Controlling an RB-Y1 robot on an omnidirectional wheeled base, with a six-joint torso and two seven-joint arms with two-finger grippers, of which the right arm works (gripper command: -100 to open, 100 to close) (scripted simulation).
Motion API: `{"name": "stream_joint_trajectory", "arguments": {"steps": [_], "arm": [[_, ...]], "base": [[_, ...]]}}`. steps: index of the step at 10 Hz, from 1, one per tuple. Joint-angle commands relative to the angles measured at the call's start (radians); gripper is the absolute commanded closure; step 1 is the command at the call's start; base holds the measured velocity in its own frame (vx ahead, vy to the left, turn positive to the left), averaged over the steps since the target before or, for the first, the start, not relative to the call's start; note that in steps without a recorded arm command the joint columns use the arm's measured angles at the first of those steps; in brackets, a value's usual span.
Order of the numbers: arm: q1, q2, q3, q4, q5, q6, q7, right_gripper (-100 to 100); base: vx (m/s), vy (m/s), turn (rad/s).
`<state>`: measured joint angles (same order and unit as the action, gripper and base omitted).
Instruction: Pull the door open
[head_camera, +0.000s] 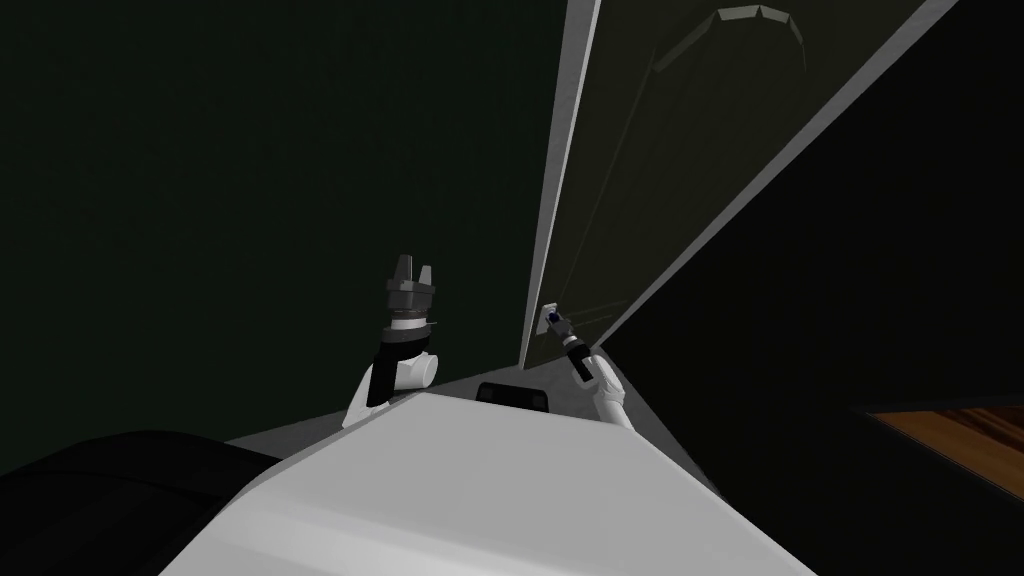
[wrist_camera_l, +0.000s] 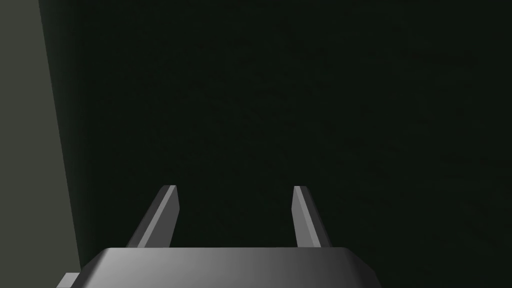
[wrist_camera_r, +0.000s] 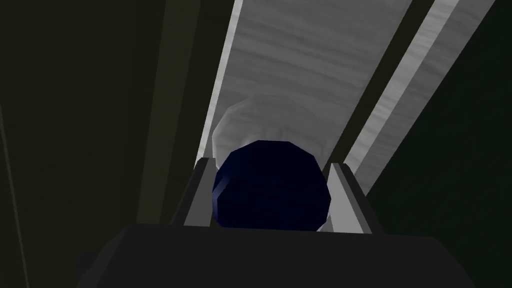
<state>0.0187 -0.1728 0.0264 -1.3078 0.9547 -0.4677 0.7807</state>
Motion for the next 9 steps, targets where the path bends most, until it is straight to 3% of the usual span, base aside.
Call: {"name": "stream_joint_trajectory", "arguments": {"steps": [1, 3, 4, 6, 7, 9], "arm": [[0.009, 0.001, 0.024, 0.009, 0.039, 0.031, 0.050, 100], [0.007, -0.008, 0.033, 0.010, 0.085, 0.070, 0.117, 100], [0.007, -0.008, 0.033, 0.010, 0.085, 0.070, 0.126, 100], [0.005, -0.018, 0.044, 0.012, 0.136, 0.113, 0.194, 100], [0.005, -0.018, 0.044, 0.012, 0.136, 0.113, 0.197, 100], [0.002, -0.029, 0.056, 0.013, 0.190, 0.159, 0.266, 100]], "base": [[-0.101, -0.054, 0.179], [-0.100, -0.047, 0.157], [-0.061, -0.040, 0.074], [-0.065, -0.042, 0.133], [-0.057, -0.046, 0.099], [-0.070, -0.045, 0.120]]}}
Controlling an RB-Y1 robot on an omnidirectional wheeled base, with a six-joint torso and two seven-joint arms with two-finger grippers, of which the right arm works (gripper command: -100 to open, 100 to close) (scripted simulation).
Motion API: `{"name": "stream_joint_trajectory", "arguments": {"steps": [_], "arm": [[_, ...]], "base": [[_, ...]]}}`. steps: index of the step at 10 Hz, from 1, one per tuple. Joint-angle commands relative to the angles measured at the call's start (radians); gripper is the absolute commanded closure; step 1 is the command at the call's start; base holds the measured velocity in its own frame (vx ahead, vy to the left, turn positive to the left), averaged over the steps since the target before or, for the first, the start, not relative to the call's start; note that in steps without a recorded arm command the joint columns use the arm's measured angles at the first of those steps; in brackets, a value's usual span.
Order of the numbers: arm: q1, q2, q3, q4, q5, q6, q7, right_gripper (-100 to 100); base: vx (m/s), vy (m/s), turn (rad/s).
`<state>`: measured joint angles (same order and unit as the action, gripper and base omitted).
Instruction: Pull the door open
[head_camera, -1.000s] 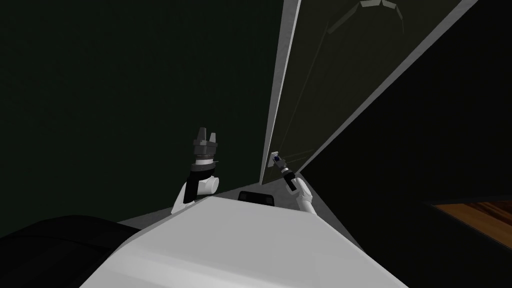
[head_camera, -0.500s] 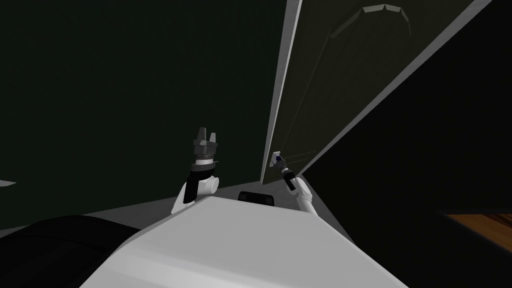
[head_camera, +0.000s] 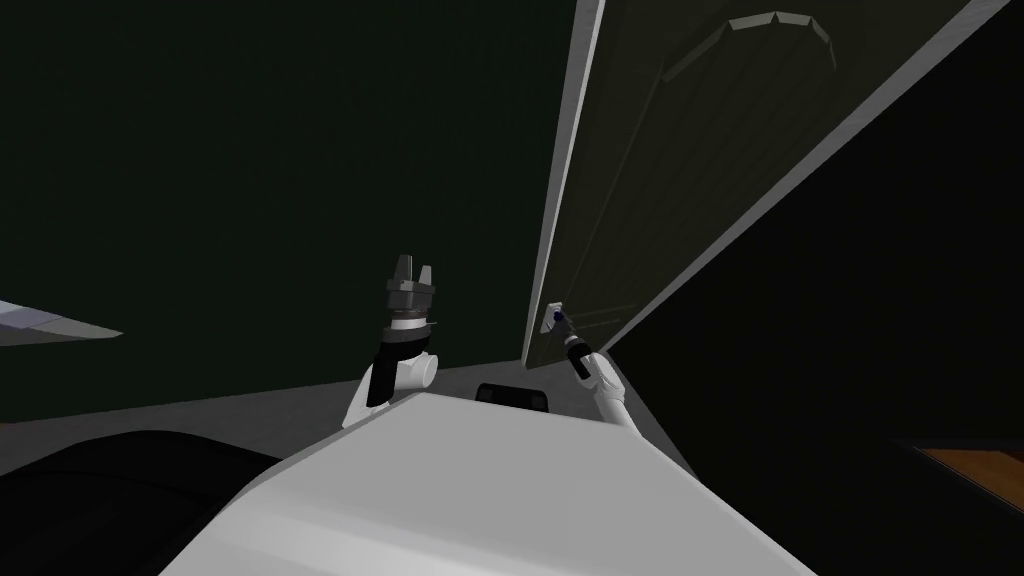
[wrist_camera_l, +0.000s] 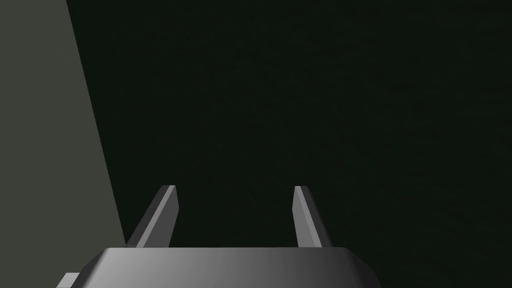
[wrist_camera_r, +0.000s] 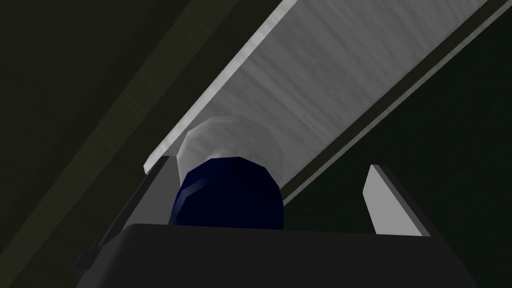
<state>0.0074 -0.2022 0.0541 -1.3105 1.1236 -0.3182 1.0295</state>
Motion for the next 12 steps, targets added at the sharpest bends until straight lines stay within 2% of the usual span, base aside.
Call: {"name": "stream_joint_trajectory", "arguments": {"steps": [1, 3, 4, 5, 7, 8, 12], "arm": [[0.014, 0.001, 0.028, 0.016, 0.021, 0.009, 0.020, 100], [0.011, -0.011, 0.041, 0.017, 0.080, 0.059, 0.081, 100], [0.011, -0.011, 0.041, 0.017, 0.080, 0.059, 0.092, 100], [0.010, -0.016, 0.047, 0.018, 0.109, 0.084, 0.122, 100], [0.010, -0.016, 0.047, 0.018, 0.109, 0.084, 0.128, 100], [0.008, -0.022, 0.054, 0.019, 0.140, 0.111, 0.165, 100], [0.008, -0.022, 0.054, 0.019, 0.140, 0.111, 0.165, 100]], "base": [[-0.070, -0.041, 0.077], [-0.060, -0.039, 0.142], [-0.058, -0.043, 0.069], [-0.068, -0.049, 0.116], [-0.031, -0.019, 0.011], [-0.050, -0.022, 0.116], [-0.013, -0.012, 0.018]]}}
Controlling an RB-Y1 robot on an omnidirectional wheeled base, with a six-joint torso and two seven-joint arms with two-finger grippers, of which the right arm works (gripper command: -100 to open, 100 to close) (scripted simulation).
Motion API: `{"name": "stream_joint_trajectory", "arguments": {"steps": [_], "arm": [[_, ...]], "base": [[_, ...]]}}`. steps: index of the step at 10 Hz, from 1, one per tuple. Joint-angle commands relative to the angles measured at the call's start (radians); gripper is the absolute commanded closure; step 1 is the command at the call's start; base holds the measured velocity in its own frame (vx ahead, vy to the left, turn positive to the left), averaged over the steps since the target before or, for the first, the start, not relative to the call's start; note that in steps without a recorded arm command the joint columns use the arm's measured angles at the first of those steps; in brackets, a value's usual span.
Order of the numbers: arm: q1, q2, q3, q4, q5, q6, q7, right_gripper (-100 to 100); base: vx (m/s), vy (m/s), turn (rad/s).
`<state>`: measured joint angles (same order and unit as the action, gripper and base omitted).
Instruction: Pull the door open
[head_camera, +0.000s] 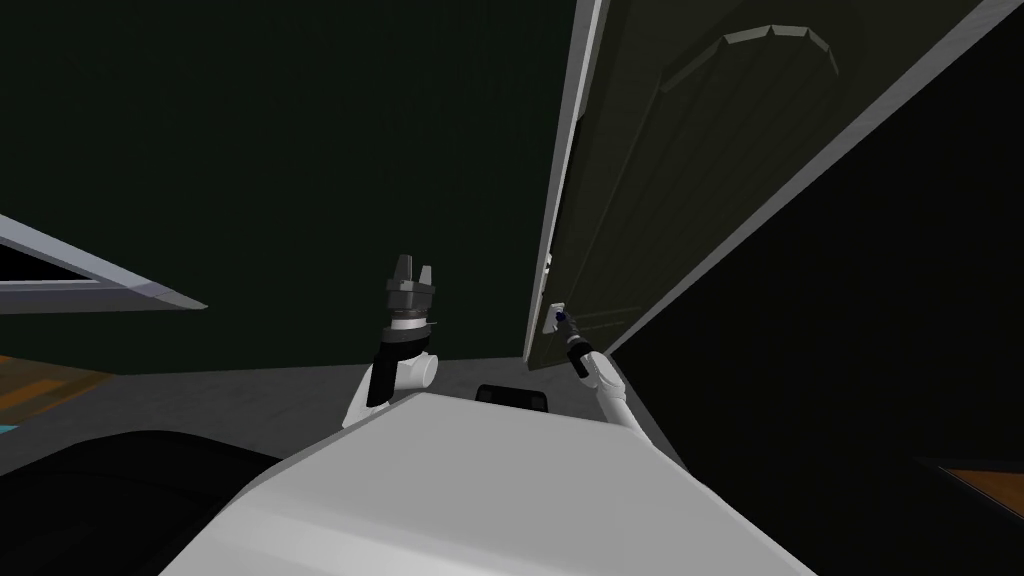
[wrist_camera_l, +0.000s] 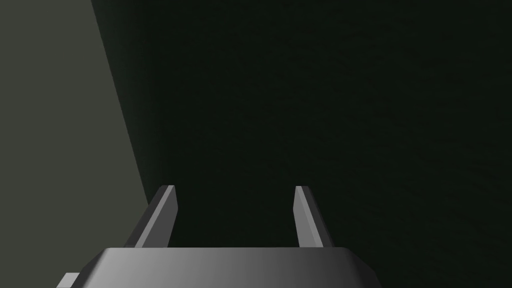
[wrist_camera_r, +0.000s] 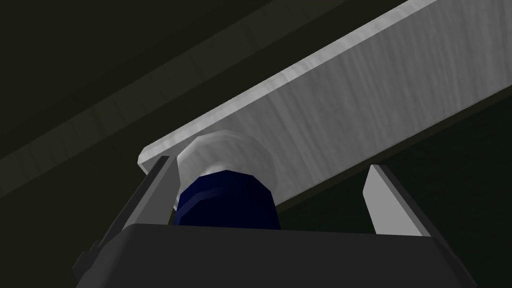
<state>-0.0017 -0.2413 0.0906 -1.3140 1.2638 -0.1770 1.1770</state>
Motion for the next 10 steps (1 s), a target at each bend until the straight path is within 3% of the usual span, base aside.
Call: {"name": "stream_joint_trajectory", "arguments": {"steps": [1, 3, 4, 7, 8, 10], "arm": [[0.017, 0.017, 0.017, 0.022, 0.000, -0.031, 0.017, 100], [0.017, 0.017, 0.017, 0.022, 0.000, -0.031, 0.017, 100], [0.016, 0.011, 0.024, 0.023, 0.032, -0.004, 0.054, 100], [0.016, 0.011, 0.024, 0.023, 0.032, -0.004, 0.054, 100], [0.016, 0.011, 0.008, 0.023, 0.032, -0.004, 0.054, 100], [0.016, 0.011, 0.024, 0.023, 0.032, -0.004, 0.054, 100]], "base": [[-0.004, 0.009, -0.005], [0.002, 0.007, -0.006], [-0.027, -0.031, 0.120], [-0.023, -0.021, 0.025], [-0.005, 0.012, -0.005], [0.002, 0.005, -0.004]]}}
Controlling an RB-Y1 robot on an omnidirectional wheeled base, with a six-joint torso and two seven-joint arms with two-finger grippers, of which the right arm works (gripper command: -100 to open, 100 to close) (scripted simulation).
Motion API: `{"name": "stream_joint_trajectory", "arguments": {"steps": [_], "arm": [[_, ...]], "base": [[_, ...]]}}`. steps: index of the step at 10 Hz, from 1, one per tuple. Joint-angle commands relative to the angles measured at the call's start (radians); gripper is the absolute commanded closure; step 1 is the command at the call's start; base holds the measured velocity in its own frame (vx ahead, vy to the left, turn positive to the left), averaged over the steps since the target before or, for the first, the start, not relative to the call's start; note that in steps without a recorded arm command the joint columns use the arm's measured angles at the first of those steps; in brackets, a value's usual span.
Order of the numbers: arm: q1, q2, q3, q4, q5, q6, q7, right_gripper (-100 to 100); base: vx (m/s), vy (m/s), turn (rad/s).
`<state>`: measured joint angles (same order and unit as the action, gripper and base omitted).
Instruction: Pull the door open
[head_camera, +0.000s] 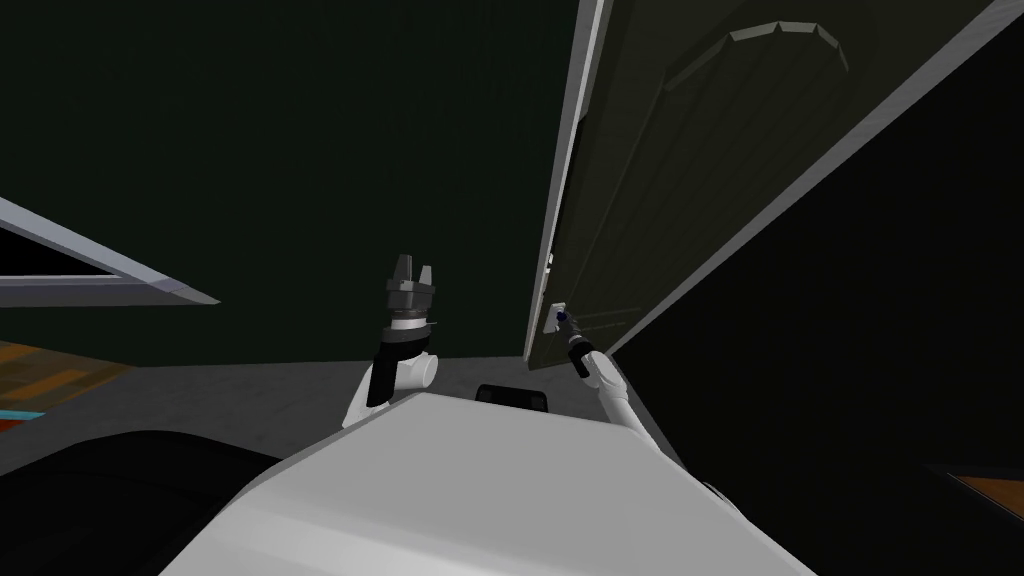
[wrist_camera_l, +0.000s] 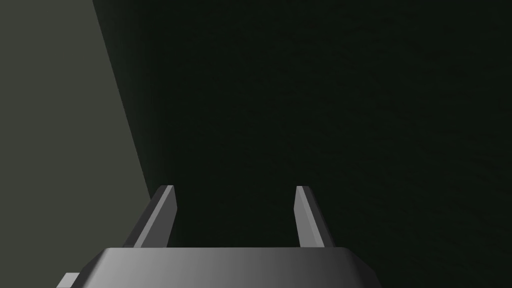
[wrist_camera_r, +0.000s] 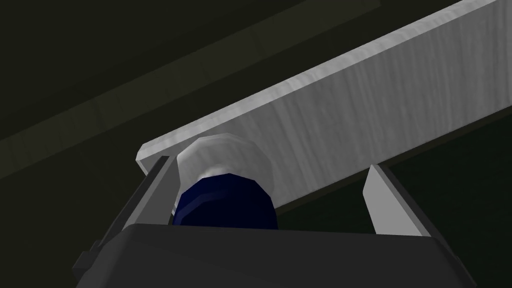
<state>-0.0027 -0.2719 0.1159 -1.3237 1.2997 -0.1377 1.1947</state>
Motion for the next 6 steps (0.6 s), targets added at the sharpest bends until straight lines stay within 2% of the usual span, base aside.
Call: {"name": "stream_joint_trajectory", "arguments": {"steps": [1, 3, 4, 6], "arm": [[0.017, 0.041, -0.002, 0.033, -0.004, -0.043, 0.036, 100], [0.017, 0.041, -0.002, 0.033, -0.004, -0.043, 0.036, 100], [0.005, -0.005, 0.011, -0.005, 0.033, 0.020, 0.029, 100], [0.010, -0.011, 0.022, -0.012, 0.063, 0.036, 0.052, 100]], "base": [[0.000, 0.000, 0.000], [0.003, 0.002, 0.003], [-0.056, -0.023, 0.025], [-0.079, -0.019, 0.041]]}}
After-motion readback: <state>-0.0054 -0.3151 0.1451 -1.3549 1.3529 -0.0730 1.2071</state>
